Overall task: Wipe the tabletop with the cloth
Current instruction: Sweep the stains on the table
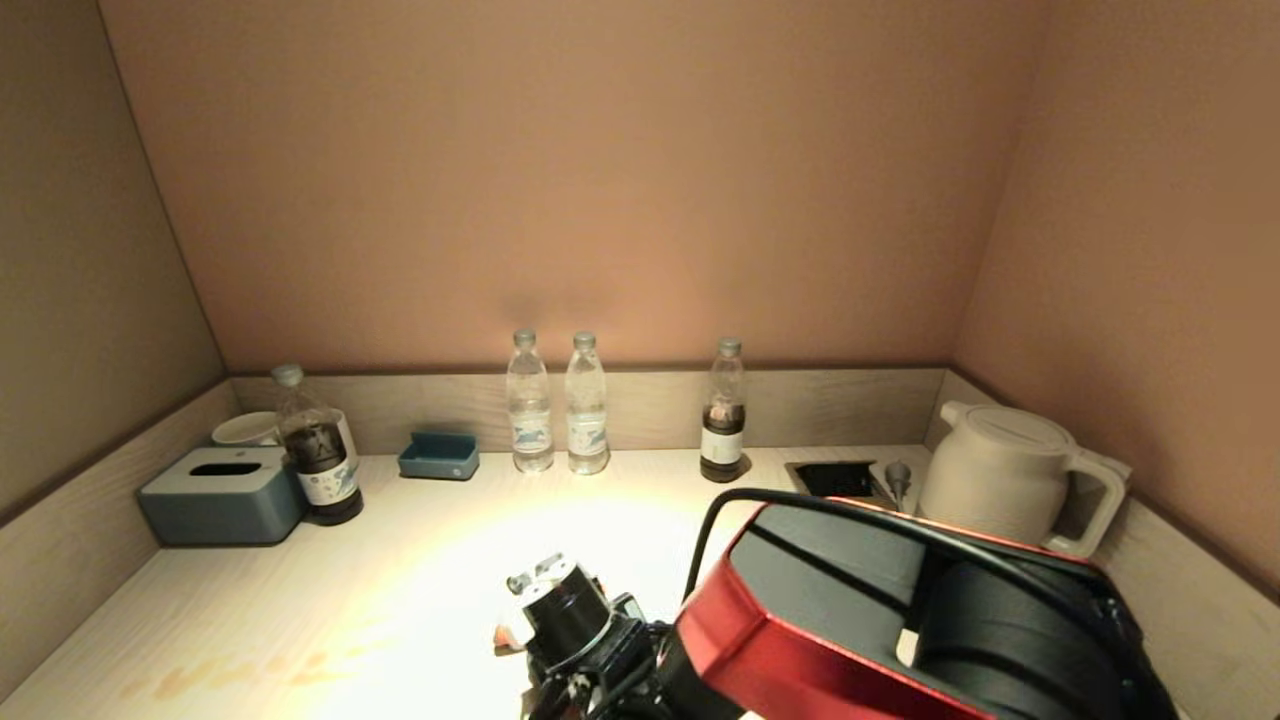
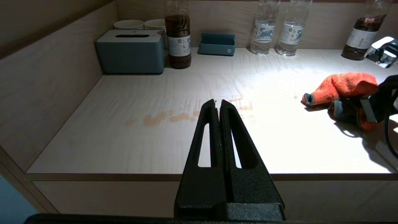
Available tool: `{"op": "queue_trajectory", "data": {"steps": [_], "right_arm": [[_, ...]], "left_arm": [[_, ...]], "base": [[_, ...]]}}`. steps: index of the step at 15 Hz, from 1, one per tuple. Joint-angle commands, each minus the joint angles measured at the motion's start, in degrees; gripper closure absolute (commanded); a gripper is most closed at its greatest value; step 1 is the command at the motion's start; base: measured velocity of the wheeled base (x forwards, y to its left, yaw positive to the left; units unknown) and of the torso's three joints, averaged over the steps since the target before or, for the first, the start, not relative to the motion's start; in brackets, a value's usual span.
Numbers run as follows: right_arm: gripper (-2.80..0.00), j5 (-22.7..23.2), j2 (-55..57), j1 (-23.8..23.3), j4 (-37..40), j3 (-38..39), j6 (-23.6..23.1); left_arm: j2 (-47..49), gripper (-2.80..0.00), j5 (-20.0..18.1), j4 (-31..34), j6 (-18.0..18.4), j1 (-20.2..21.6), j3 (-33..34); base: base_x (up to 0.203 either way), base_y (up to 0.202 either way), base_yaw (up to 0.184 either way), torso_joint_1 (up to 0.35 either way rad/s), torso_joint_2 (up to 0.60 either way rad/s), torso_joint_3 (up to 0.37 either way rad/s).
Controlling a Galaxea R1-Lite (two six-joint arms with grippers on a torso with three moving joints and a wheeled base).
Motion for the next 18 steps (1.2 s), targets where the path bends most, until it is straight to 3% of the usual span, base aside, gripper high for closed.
{"op": "queue_trajectory", "data": {"steps": [1,7,10,13,18], "right_arm": [[0.00,-0.1,-0.9,-2.3,-3.6,1.7,-0.2],[0.00,0.6,-0.9,-13.7,-3.7,-0.2,-2.6],[0.00,1.0,3.4,-19.3,-3.0,-8.0,-4.4],[0.00,1.2,9.8,-21.1,-1.5,-17.7,-6.8],[0.00,1.0,18.0,-21.0,9.1,-35.9,-7.8]], "left_arm": [[0.0,0.00,0.0,0.0,0.0,0.0,0.0],[0.0,0.00,0.0,0.0,0.0,0.0,0.0],[0.0,0.00,0.0,0.0,0.0,0.0,0.0],[0.0,0.00,0.0,0.0,0.0,0.0,0.0],[0.0,0.00,0.0,0.0,0.0,0.0,0.0]], "base": [[0.000,0.000,0.000,0.000,0.00,0.000],[0.000,0.000,0.000,0.000,0.00,0.000],[0.000,0.000,0.000,0.000,0.00,0.000],[0.000,0.000,0.000,0.000,0.00,0.000],[0.000,0.000,0.000,0.000,0.00,0.000]]}}
